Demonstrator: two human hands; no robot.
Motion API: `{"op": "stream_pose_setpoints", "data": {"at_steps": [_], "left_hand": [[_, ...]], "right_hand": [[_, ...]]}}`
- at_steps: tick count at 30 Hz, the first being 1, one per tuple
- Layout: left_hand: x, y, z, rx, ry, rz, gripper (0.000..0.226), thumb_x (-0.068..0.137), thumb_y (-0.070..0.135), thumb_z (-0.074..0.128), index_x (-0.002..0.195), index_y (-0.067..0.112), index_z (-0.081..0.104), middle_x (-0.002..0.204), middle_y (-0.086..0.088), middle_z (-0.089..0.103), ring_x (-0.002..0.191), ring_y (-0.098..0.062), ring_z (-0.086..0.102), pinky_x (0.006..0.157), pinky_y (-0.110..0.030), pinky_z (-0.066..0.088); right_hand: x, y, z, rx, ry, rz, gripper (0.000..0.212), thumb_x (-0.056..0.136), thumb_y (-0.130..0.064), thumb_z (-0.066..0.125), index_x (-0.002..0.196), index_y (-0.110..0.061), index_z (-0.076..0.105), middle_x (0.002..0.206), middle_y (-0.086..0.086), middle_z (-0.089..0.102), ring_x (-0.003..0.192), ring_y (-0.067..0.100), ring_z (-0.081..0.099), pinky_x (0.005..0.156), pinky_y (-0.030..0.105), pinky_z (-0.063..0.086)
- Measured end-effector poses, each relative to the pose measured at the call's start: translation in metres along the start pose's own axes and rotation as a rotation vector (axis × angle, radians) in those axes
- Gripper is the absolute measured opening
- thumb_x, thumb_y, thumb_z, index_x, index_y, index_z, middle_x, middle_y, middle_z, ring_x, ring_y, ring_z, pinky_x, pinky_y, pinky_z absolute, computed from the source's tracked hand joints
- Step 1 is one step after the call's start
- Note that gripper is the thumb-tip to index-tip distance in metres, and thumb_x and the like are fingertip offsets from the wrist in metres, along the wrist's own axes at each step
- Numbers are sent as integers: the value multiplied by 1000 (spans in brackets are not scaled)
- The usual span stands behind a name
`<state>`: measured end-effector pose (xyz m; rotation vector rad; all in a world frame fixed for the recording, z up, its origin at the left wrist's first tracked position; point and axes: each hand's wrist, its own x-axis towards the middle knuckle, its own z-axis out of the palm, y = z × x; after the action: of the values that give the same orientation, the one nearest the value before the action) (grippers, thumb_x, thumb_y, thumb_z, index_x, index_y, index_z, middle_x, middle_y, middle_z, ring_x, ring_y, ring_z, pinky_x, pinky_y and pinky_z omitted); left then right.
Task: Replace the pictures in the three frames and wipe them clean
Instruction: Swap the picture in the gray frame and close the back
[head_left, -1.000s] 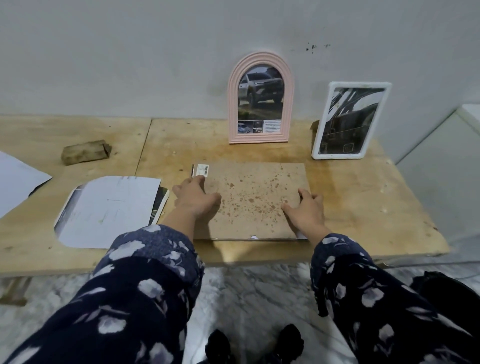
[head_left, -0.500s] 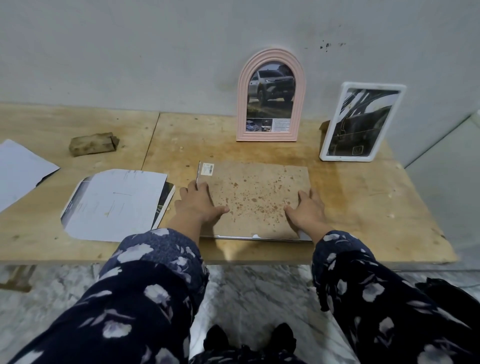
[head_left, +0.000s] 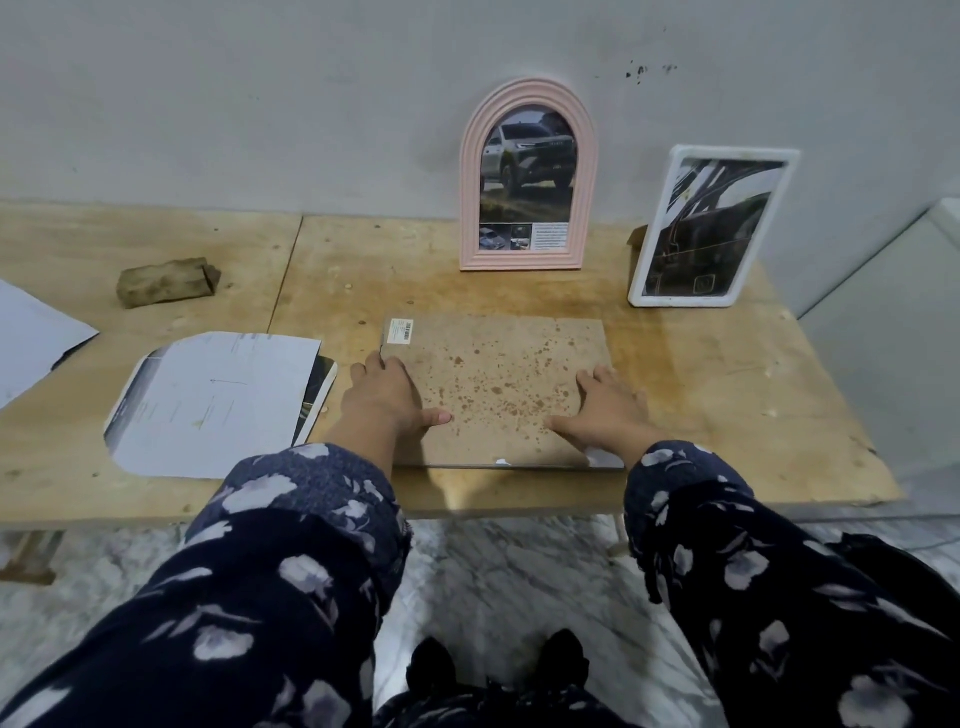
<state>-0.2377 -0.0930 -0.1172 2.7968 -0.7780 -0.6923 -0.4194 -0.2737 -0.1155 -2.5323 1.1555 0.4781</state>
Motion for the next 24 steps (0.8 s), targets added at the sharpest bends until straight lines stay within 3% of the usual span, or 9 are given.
{"op": "stream_pose_setpoints", "data": {"at_steps": [6, 14, 18, 24], "left_hand": [[0, 7, -1, -6, -14, -43, 105, 68, 55, 78, 144, 5, 26, 153, -13, 22, 139, -33, 19, 110, -47, 30], [0, 11, 4, 8, -3, -64, 104, 70, 51, 79, 144, 5, 24, 152, -14, 20, 138, -33, 20, 109, -47, 31], [1, 12, 6, 18, -21, -80, 100, 74, 48, 78, 144, 5, 23, 152, -14, 18, 138, -34, 19, 109, -48, 31], [3, 13, 9, 9, -20, -93, 96, 77, 49, 75, 145, 5, 23, 154, -15, 14, 140, -35, 17, 112, -49, 28]], "right_hand": [[1, 3, -4, -66, -117, -40, 113, 71, -65, 68, 154, -20, 5, 161, 6, -7, 149, 20, -8, 118, 54, -3], [2, 3, 3, -66, -89, -40, 112, 74, -61, 68, 154, -18, 2, 161, 10, -10, 148, 23, -10, 116, 56, -8], [-5, 8, 5, -18, -89, -76, 103, 77, -59, 66, 153, -25, 5, 161, 8, -12, 148, 21, -12, 115, 59, -11], [-10, 14, -10, -103, -219, -121, 106, 77, -48, 73, 153, -32, 1, 160, 5, -15, 148, 22, -13, 114, 60, -7]]}}
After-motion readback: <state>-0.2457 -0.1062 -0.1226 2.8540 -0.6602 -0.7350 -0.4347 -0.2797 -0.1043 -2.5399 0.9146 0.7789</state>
